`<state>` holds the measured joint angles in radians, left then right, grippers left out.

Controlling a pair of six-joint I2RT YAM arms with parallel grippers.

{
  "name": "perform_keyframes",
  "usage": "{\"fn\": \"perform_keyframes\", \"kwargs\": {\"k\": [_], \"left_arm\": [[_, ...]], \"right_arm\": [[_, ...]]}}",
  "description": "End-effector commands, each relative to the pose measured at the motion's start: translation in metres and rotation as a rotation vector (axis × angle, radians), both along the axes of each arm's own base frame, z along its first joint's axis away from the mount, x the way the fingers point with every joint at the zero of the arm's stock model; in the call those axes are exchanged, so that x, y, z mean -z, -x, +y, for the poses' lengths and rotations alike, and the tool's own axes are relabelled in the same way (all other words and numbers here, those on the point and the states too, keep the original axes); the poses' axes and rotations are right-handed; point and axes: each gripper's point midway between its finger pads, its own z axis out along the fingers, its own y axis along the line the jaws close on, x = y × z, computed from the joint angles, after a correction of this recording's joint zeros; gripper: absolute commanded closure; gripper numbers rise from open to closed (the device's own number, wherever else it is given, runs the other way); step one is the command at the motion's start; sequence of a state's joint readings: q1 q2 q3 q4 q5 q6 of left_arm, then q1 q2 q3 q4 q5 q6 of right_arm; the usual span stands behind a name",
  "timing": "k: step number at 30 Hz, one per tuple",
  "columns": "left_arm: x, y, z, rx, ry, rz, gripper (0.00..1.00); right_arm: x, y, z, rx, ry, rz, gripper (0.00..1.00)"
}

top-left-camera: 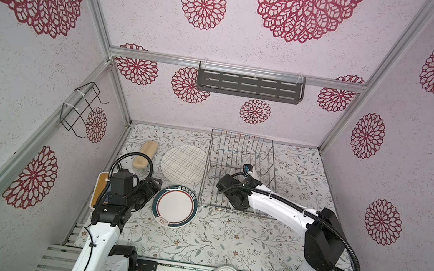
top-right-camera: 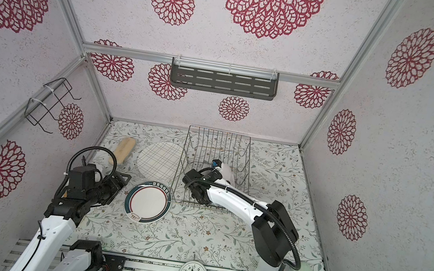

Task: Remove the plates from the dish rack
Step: 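Close the right gripper on the rim of the green-and-red rimmed plate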

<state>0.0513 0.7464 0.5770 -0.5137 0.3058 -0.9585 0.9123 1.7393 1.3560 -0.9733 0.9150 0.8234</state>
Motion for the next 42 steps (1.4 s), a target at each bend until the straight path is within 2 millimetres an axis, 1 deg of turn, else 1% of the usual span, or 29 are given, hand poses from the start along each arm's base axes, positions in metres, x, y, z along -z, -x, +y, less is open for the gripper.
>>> {"fn": "perform_keyframes", "kwargs": {"k": [1,13,23,26,33,37,42], "left_arm": [[-0.009,-0.003,-0.003,0.015,-0.001,-0.036,0.18],[-0.011,-0.003,-0.003,0.014,0.001,-0.04,0.18],[-0.011,-0.003,-0.003,0.014,0.001,-0.041,0.18],[-0.012,-0.003,-0.003,0.015,0.001,-0.044,0.18],[-0.011,-0.002,-0.003,0.014,-0.001,-0.042,0.18],[-0.012,-0.003,-0.003,0.015,-0.001,-0.044,0.18],[-0.015,-0.003,-0.003,0.016,-0.002,-0.05,0.18]], "right_arm": [[-0.019,-0.004,-0.002,0.025,-0.012,-0.058,0.81],[-0.023,-0.007,-0.005,0.04,0.022,-0.081,0.86],[-0.033,-0.008,-0.007,0.042,0.052,-0.105,0.96],[-0.038,-0.008,-0.008,0.053,0.066,-0.123,1.0],[-0.053,-0.008,-0.017,0.102,0.155,-0.172,1.0],[-0.061,-0.009,-0.016,0.11,0.201,-0.19,1.0],[-0.072,-0.011,-0.011,0.104,0.207,-0.214,1.0]]}}
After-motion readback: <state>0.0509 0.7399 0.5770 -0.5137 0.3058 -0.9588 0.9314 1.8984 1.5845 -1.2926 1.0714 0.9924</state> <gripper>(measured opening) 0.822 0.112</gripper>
